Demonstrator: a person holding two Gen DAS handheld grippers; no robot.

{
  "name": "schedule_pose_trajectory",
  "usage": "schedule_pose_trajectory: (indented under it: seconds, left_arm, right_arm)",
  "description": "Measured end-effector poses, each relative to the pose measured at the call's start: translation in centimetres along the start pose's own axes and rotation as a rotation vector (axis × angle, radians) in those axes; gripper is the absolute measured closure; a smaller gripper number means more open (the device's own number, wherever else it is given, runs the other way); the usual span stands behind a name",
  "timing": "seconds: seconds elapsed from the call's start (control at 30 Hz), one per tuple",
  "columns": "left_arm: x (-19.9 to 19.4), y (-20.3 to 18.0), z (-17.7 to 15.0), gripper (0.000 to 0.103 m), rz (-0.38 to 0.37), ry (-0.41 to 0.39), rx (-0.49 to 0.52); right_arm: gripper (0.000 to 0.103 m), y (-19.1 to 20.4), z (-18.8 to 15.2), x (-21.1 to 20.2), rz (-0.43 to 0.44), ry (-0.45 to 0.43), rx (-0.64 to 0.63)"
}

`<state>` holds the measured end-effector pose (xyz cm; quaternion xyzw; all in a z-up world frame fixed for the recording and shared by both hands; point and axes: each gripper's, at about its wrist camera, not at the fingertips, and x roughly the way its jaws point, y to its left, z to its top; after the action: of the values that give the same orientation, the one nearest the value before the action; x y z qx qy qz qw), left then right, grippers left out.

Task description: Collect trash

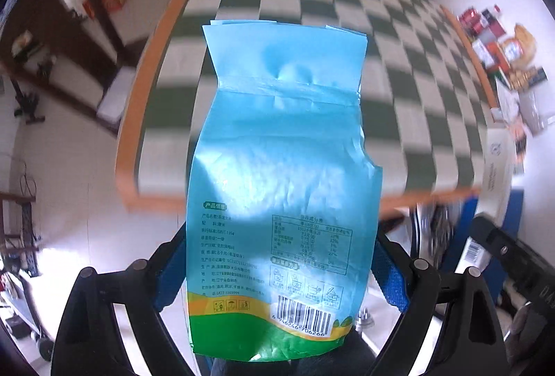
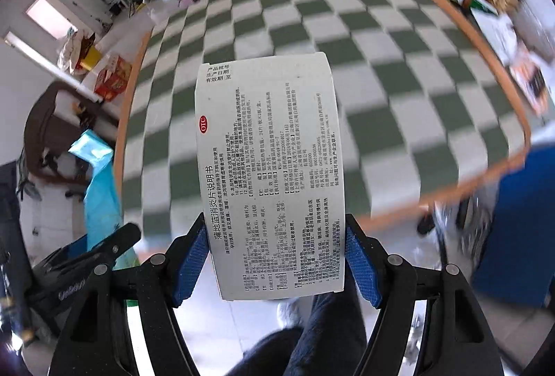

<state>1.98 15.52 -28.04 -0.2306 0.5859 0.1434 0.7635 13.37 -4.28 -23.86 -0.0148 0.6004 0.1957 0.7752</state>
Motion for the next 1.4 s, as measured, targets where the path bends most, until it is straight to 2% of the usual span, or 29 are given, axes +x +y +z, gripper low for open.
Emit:
schedule_pose_trajectory:
  seconds: [0.2, 0.33, 0.4, 0.57, 0.73, 0.8, 0.87, 0.97, 1.0, 1.07, 1.23, 1.4]
  left_arm:
    - [3.7, 2.4, -7.1, 0.012, -0.006, 0.124, -0.02]
    - [9.8, 3.8, -9.7, 0.012, -0.011, 0.204, -0.07]
    - [13.5, 4.5, -10.4, 0.012, -0.03, 0.237, -0.096]
    - [25.7, 7.0, -11.4, 0.011, -0.082, 0.323, -0.188]
    - [36.4, 9.4, -11.8, 0.008, -0.064, 0.361, -0.222]
    - [38.8, 10.0, -12.9, 0.0, -0.043, 0.346, -0.212]
    - [41.3, 10.6, -13.2, 0.0, -0.014, 0.348, -0.205]
    - [43.1, 11.5, -13.7, 0.0, 0.009, 0.347, -0.216]
    - [43.3, 11.8, -13.8, 0.0, 0.02, 0.342, -0.215]
    - [43.0, 12.4, -14.2, 0.0, 0.05, 0.328, -0.211]
    - [40.5, 13.5, -15.4, 0.0, 0.114, 0.287, -0.196]
    - [36.3, 12.4, -15.5, 0.0, 0.17, 0.25, -0.142]
  right_arm:
    - [0.028, -0.3, -11.3, 2.8, 0.001, 0.15, 0.003]
    - [0.028, -2.3, -15.9, 7.5, -0.01, 0.246, 0.031]
    - [0.028, -3.6, -17.9, 10.9, -0.022, 0.288, 0.044]
    - [0.028, -6.2, -21.7, 21.5, -0.003, 0.371, 0.064]
    - [0.028, -7.7, -24.7, 34.0, 0.067, 0.444, 0.084]
    - [0.028, -7.8, -25.6, 38.8, 0.087, 0.469, 0.075]
    - [0.027, -8.0, -26.0, 42.7, 0.097, 0.487, 0.074]
    - [0.023, -8.0, -27.1, 48.0, 0.138, 0.534, 0.084]
    - [0.011, -8.0, -27.4, 49.4, 0.151, 0.539, 0.085]
    - [0.0, -7.8, -27.5, 50.4, 0.17, 0.522, 0.083]
    - [0.0, -7.1, -27.3, 50.1, 0.106, 0.474, 0.025]
    - [0.0, -5.8, -26.6, 46.3, -0.036, 0.402, -0.073]
